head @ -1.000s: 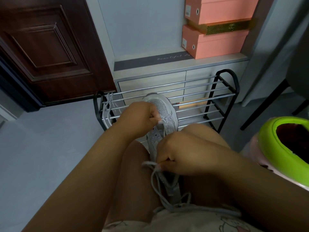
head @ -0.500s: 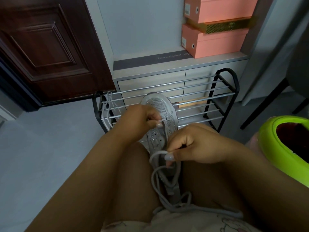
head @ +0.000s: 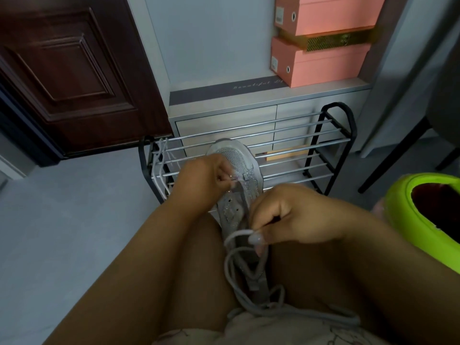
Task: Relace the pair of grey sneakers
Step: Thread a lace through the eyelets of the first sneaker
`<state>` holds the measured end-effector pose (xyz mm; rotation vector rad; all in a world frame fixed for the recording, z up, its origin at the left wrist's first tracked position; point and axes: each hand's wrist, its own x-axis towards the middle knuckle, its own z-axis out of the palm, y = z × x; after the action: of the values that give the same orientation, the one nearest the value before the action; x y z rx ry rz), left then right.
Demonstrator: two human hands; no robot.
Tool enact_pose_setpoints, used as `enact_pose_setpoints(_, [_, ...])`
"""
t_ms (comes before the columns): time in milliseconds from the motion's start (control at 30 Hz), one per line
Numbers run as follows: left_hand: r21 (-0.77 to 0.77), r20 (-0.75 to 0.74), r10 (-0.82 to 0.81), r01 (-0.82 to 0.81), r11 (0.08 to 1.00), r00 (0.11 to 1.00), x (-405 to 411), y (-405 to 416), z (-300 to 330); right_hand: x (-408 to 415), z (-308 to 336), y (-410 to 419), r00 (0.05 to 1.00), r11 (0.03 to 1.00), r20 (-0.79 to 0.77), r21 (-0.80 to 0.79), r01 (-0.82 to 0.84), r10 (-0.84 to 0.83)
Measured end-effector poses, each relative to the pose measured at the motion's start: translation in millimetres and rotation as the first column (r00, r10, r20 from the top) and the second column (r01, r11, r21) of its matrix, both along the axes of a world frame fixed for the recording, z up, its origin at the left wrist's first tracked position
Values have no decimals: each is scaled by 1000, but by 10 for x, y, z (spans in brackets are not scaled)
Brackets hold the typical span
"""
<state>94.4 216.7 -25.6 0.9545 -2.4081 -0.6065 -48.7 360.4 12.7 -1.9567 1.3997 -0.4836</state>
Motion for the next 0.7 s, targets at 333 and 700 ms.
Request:
enact_pose_setpoints(333, [250,-307,180,-104,963,934,234,-43,-5,-523,-24,44,938,995,333,70,74,-93])
enact_pose_setpoints(700, [97,226,325,-354,930,918,4,174,-22,-151,-88,-531,870,874,-97,-8,485,-483])
